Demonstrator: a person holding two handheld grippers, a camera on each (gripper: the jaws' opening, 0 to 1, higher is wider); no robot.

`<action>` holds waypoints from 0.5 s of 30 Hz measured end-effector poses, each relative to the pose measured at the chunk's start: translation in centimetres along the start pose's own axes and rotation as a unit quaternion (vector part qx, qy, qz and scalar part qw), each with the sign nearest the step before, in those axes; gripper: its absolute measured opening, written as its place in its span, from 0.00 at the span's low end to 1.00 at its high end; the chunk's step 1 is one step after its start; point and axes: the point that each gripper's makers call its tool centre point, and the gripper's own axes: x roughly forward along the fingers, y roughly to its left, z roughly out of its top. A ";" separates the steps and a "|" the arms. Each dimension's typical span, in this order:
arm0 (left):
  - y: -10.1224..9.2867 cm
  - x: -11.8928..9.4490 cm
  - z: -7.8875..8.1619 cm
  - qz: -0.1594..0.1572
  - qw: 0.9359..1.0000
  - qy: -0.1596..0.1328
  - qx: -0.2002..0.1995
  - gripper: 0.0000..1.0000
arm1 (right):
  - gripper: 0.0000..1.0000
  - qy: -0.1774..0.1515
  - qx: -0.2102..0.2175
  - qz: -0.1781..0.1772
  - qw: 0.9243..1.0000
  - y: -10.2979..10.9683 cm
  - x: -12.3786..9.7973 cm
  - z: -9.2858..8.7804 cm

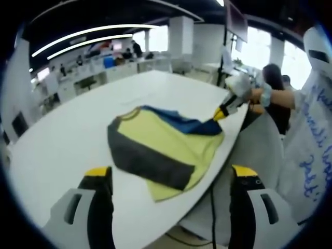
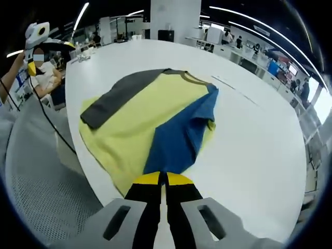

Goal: Fold the garment on the visible template until the final outline fits inside the template.

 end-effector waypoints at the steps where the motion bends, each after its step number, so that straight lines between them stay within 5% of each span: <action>1: -0.1 0.0 0.0 0.000 1.000 0.002 -0.001 0.89 | 0.03 0.000 0.002 -0.003 1.000 -0.3 -0.1 -0.1; 15: -0.8 0.3 0.7 0.002 1.000 0.011 -0.004 0.89 | 0.03 -0.003 0.018 -0.054 0.998 -5.8 -2.7 -1.2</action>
